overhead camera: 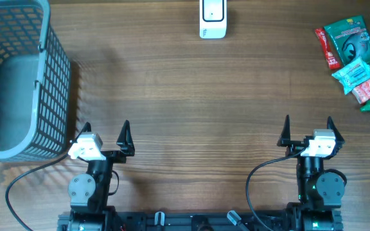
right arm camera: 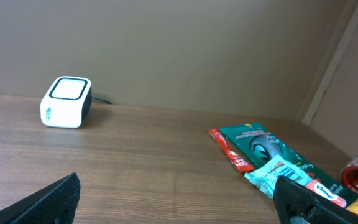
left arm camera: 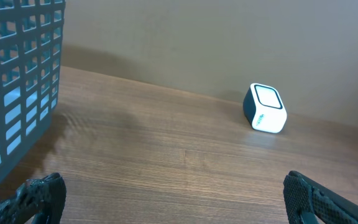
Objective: Scan the item barcode
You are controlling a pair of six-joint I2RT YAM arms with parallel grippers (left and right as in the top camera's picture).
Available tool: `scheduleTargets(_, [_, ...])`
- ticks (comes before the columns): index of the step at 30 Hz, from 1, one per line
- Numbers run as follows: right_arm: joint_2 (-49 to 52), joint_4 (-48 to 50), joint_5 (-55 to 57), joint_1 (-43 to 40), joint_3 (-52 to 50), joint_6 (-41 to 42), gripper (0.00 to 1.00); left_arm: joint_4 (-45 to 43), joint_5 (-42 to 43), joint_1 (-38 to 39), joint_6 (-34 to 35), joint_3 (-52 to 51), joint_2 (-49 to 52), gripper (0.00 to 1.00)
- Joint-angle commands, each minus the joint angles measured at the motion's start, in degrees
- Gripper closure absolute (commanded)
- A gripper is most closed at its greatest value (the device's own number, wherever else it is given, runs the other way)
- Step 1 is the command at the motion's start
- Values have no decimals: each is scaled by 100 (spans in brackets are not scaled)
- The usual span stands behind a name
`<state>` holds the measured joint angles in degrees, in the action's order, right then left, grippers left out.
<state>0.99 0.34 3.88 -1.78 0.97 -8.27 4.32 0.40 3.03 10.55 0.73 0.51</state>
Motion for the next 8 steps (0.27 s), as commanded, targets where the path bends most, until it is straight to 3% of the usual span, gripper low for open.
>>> scheduleTargets(1, [-72, 24, -74, 33, -57, -72, 0, 2, 109, 31, -116, -42, -13, 0])
scheduleTargets(8, [-72, 24, -74, 33, -57, -72, 0, 2, 109, 31, -116, -42, -13, 0])
